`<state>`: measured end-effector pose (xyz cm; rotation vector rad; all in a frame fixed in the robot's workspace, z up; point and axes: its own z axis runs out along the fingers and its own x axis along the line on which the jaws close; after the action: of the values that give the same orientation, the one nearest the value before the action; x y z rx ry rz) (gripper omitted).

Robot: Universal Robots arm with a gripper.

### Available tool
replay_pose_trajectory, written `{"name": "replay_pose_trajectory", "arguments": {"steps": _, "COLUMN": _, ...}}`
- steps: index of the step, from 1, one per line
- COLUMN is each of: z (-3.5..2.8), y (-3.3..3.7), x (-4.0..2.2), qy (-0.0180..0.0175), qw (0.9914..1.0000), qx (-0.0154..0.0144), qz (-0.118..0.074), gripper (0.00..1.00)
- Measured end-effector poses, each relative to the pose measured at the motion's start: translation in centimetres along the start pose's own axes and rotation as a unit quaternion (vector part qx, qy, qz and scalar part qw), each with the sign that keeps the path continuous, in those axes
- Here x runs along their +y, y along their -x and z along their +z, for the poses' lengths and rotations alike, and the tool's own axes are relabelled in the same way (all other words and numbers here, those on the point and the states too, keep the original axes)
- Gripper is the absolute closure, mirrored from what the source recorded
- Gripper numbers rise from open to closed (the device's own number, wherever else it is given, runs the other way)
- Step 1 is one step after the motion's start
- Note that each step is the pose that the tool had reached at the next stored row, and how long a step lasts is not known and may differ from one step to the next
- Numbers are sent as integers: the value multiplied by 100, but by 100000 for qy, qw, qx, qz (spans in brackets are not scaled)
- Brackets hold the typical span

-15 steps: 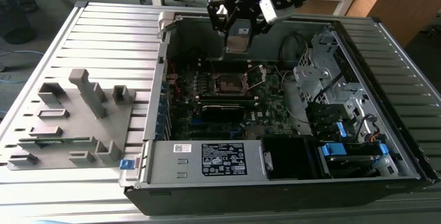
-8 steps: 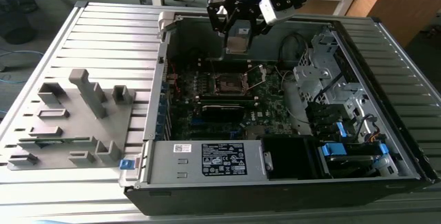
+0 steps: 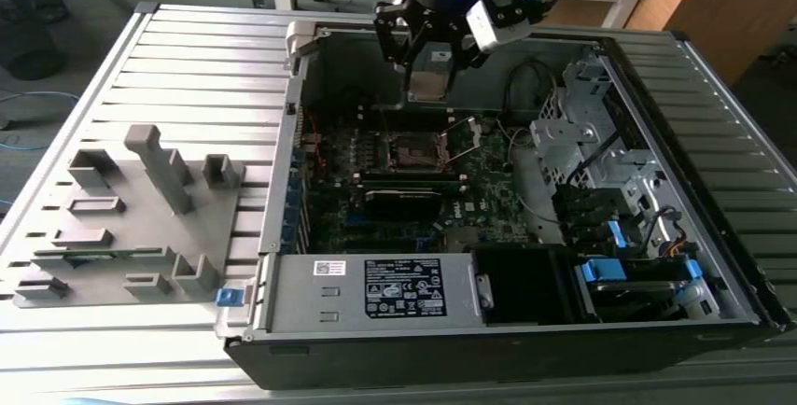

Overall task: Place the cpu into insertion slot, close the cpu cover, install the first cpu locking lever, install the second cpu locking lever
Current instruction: 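Place the cpu into insertion slot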

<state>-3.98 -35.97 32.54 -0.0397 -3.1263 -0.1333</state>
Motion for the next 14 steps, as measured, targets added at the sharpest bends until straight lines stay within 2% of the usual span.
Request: {"name": "replay_pose_trajectory", "arguments": {"steps": 14, "z": 85, "y": 1, "x": -7, "qy": -5, "qw": 100000, "qx": -16, "qz": -2, "gripper": 46}}
